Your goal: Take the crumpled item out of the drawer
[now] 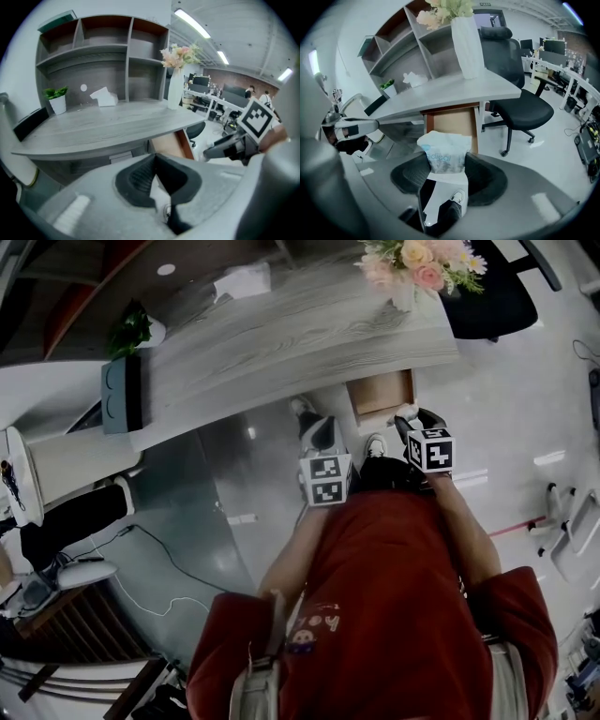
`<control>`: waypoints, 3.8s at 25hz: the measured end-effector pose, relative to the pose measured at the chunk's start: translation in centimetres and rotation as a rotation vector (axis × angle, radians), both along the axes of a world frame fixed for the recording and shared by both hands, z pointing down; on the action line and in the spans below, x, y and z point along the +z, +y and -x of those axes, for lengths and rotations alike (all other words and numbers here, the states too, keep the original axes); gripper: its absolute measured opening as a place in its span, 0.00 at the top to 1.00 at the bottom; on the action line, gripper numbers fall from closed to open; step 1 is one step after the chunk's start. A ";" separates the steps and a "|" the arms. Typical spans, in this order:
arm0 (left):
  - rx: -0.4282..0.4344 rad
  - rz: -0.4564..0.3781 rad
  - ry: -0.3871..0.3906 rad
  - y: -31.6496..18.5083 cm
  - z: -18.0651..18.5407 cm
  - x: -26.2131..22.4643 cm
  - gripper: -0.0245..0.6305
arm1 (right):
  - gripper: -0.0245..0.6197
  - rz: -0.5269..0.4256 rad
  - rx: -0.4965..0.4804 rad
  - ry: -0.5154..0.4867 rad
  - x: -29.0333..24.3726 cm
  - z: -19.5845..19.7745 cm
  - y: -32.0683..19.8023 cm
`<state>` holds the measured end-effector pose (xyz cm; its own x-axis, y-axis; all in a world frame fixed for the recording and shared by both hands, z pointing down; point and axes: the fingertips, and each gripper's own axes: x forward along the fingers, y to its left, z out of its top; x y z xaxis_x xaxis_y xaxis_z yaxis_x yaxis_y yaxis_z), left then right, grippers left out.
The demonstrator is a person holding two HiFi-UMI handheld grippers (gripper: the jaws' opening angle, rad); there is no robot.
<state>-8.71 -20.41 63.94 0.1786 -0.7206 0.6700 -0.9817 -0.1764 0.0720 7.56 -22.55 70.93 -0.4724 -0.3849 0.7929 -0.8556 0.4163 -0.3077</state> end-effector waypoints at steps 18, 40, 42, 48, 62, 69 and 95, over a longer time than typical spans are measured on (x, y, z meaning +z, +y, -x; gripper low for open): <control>-0.108 -0.106 -0.042 1.5 1.8 -4.7 0.96 | 0.62 -0.165 -0.052 -0.070 -8.0 -0.2 0.4; -0.073 -0.246 -0.071 -0.8 2.3 -12.2 0.96 | 0.62 -0.387 -0.021 -0.119 -17.4 -0.3 -3.3; -0.067 -0.256 -0.072 -0.8 2.2 -12.6 0.96 | 0.62 -0.418 -0.022 -0.111 -17.9 -0.4 -3.4; -0.070 -0.288 -0.086 -0.7 2.6 -13.6 0.96 | 0.62 -0.493 -0.016 -0.120 -18.8 -0.5 -3.4; -0.075 -0.276 -0.065 0.0 2.9 -12.9 0.96 | 0.62 -0.477 -0.027 -0.101 -18.2 0.3 -3.1; -0.074 -0.273 -0.066 0.1 3.2 -12.8 0.96 | 0.62 -0.475 -0.040 -0.090 -18.1 0.9 -3.0; -0.074 -0.262 -0.066 0.2 2.8 -12.4 0.96 | 0.62 -0.468 -0.048 -0.087 -17.8 0.8 -3.0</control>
